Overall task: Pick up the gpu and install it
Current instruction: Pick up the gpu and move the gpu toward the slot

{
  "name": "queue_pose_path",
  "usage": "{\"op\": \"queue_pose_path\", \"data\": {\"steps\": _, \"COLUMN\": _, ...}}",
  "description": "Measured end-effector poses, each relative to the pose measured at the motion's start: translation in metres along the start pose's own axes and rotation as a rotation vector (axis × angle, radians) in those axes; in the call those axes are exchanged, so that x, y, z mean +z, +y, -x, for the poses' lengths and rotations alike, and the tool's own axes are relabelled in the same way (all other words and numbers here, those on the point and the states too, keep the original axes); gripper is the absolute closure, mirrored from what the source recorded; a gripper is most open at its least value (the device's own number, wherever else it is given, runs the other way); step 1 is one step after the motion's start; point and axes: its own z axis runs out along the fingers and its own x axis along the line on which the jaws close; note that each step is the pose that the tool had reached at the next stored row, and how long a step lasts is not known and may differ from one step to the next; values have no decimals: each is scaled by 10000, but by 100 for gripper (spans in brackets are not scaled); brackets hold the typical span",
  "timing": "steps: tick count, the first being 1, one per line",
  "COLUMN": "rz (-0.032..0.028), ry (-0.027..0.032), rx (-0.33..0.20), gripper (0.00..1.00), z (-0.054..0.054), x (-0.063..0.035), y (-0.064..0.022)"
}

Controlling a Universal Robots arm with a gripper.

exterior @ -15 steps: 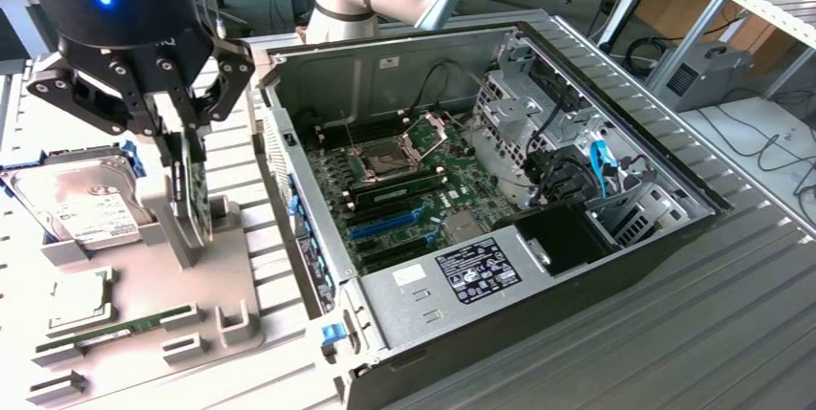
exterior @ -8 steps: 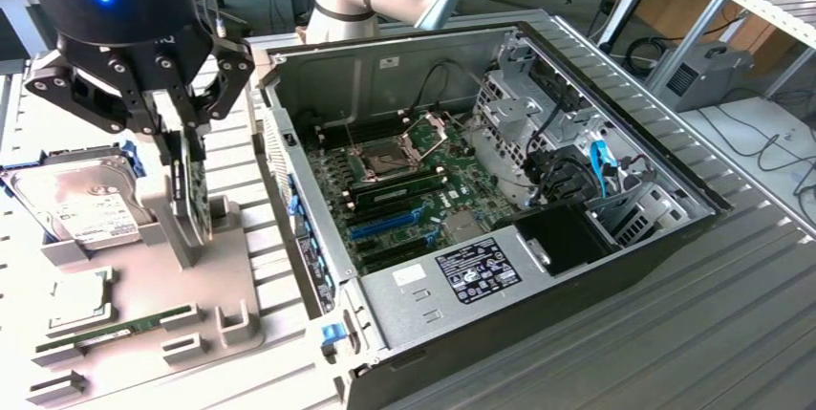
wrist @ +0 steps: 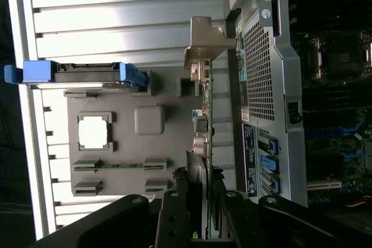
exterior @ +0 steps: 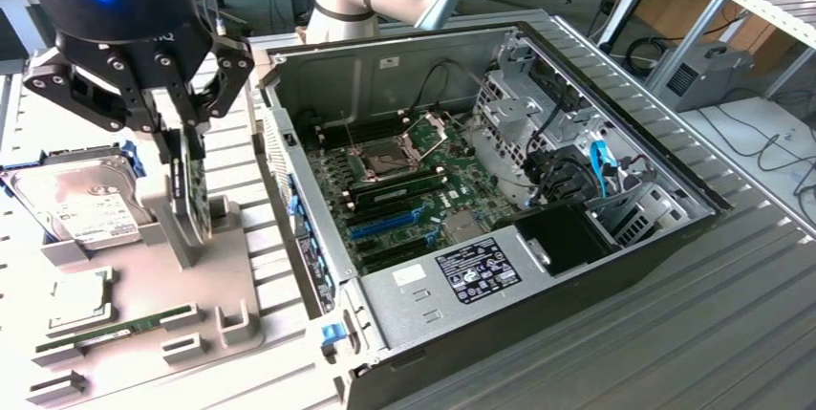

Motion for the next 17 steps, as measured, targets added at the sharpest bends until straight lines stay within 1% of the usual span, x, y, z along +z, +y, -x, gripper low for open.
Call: {"op": "queue_pose_path", "data": {"steps": 17, "rz": 13, "ry": 1, "rx": 0, "gripper": 74, "z": 1, "x": -56, "y": 1}}
